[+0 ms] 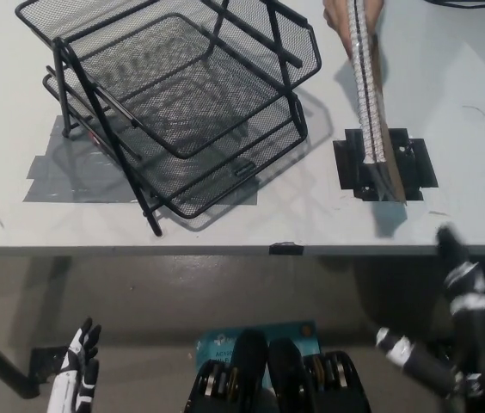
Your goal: A person hands a notebook to the robot and the robot grabs it with its right hand and places it in the file tray kept in the centre of the desk infront of it.
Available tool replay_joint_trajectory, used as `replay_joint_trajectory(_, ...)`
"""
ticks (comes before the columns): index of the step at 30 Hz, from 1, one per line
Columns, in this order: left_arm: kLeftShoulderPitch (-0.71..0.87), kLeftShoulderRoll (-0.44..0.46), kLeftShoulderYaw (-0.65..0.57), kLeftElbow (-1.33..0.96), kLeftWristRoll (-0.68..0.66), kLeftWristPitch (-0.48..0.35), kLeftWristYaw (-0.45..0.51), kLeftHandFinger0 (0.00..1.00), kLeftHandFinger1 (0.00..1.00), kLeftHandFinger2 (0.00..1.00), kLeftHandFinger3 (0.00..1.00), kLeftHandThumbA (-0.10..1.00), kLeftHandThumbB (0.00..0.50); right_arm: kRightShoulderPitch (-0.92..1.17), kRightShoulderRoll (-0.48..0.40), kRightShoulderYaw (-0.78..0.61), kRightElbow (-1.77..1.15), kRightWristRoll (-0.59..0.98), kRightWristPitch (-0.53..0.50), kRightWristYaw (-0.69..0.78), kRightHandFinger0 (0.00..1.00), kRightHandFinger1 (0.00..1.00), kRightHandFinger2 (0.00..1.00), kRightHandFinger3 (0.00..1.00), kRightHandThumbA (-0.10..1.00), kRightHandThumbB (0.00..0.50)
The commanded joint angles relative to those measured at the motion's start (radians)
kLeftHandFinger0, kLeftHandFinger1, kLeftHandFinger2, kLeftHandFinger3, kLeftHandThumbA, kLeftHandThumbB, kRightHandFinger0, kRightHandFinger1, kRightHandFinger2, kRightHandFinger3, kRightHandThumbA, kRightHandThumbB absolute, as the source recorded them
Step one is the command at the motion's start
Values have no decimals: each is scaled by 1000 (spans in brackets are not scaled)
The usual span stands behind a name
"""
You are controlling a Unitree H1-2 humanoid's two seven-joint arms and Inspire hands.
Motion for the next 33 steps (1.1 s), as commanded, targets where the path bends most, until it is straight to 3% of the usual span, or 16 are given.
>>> replay_joint_trajectory(1,-13,4,-8,-39,6,-63,30,1000,1000,1000,1000,997,340,-105,37,-41,-116,-71,65,-39,1000,1000,1000,1000,1000,225)
replay_joint_trajectory(4,-24,7,-5,-26,6,-63,32,1000,1000,1000,1000,988,338,-188,74,-60,-99,-135,131,-63,1000,1000,1000,1000,1000,298)
replay_joint_trajectory(6,-25,9,-5,-15,-4,-63,35,1000,1000,1000,1000,978,340,-231,78,-69,-65,-187,138,-77,1000,1000,1000,1000,1000,311)
replay_joint_trajectory(10,-16,19,1,-12,-7,-63,30,1000,1000,1000,1000,992,327,-312,73,-78,26,-244,158,-95,1000,1000,1000,1000,1000,273)
replay_joint_trajectory(12,-13,20,2,-14,-2,-63,30,1000,1000,1000,1000,994,325,-335,70,-80,51,-258,173,-98,1000,1000,1000,1000,1000,274)
replay_joint_trajectory(13,-12,20,4,-14,3,-63,32,1000,1000,1000,1000,1000,320,-353,69,-80,70,-273,197,-98,1000,1000,1000,1000,1000,298)
replay_joint_trajectory(17,-10,19,5,-16,3,-63,32,1000,1000,1000,1000,1000,316,-410,58,-78,143,-304,214,-112,1000,1000,1000,1000,1000,296)
replay_joint_trajectory(19,-12,21,3,-11,7,-63,37,1000,1000,1000,1000,1000,311,-456,44,-67,216,-340,186,-141,1000,1000,1000,1000,974,254)
replay_joint_trajectory(26,-10,25,-1,-18,-5,-63,29,1000,1000,1000,1000,998,294,-578,13,-44,417,-404,160,-217,1000,1000,1000,1000,1000,294)
replay_joint_trajectory(31,-10,27,4,-20,13,-63,35,1000,1000,1000,1000,1000,315,-671,-10,-48,551,-414,131,-293,1000,1000,1000,1000,1000,272)
replay_joint_trajectory(33,-11,30,3,-20,10,-63,31,1000,1000,1000,1000,1000,313,-708,-18,-47,602,-431,136,-327,1000,1000,1000,1000,1000,295)
